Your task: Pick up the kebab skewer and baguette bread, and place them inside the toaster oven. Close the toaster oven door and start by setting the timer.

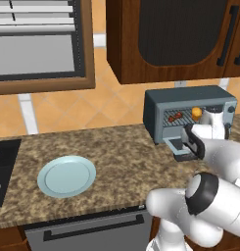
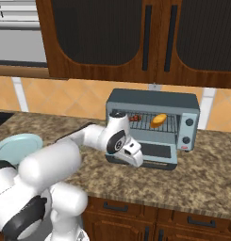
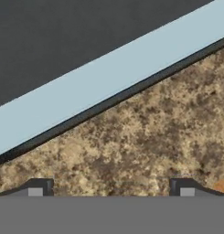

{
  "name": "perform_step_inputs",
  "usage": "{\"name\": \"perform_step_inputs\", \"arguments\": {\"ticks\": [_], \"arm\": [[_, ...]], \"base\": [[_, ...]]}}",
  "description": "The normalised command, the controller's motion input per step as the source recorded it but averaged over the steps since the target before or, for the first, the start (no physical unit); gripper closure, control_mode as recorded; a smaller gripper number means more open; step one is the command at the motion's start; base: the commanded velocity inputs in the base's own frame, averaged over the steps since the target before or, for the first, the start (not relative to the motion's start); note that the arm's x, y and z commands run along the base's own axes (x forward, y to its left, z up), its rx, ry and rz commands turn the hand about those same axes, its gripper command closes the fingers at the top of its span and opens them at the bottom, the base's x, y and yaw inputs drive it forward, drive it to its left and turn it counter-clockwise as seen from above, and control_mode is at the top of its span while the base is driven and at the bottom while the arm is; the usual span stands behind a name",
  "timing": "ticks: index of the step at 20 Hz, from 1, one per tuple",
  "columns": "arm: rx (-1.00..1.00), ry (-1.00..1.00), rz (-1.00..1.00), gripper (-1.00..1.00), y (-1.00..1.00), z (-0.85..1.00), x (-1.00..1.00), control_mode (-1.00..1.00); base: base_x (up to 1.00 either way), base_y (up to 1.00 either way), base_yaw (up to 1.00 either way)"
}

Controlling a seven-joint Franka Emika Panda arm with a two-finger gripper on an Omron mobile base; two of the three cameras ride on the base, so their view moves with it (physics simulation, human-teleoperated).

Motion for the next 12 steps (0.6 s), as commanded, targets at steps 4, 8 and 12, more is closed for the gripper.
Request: {"name": "perform_step_inputs", "arguments": {"ticks": [4, 8, 12], "arm": [[0.0, 0.02, 0.19, -1.0, 0.44, -0.2, -0.44, -1.0], [0.0, 0.01, 0.11, -1.0, 0.52, -0.22, 0.09, -1.0], [0.0, 0.01, 0.07, -1.0, 0.47, -0.41, 0.18, -1.0]], "base": [[0.0, 0.0, 0.0], [0.0, 0.0, 0.0], [0.0, 0.0, 0.0]]}}
